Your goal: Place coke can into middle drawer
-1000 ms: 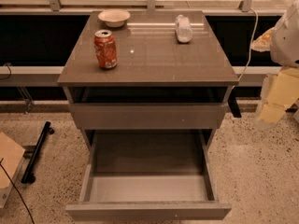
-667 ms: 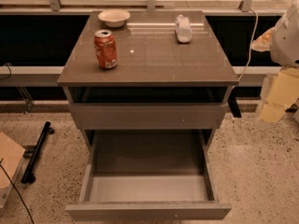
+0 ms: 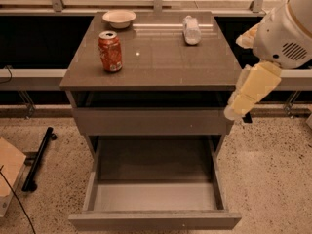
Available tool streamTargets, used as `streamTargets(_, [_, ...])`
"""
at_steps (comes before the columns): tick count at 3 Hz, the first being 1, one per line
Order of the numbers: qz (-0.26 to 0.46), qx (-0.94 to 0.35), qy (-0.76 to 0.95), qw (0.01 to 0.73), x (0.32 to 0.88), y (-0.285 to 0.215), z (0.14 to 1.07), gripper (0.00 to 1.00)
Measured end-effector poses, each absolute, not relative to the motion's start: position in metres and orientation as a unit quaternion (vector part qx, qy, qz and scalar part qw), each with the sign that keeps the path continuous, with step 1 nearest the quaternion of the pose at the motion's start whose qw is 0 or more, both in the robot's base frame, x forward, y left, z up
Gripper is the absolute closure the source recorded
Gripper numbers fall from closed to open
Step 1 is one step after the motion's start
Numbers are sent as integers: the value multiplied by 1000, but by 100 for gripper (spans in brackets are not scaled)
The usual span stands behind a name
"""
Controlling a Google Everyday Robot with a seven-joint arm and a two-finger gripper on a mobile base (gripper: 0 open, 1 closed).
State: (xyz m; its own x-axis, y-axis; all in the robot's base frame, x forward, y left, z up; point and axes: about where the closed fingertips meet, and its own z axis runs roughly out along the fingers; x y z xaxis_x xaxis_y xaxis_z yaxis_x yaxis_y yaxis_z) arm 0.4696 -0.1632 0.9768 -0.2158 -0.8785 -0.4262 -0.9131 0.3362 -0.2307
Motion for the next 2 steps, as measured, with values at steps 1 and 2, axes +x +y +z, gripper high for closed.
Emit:
streamTargets(1, [80, -578, 760, 286, 489, -129, 973, 0])
streamTargets(2, [113, -580, 745, 310, 505, -103, 969, 0])
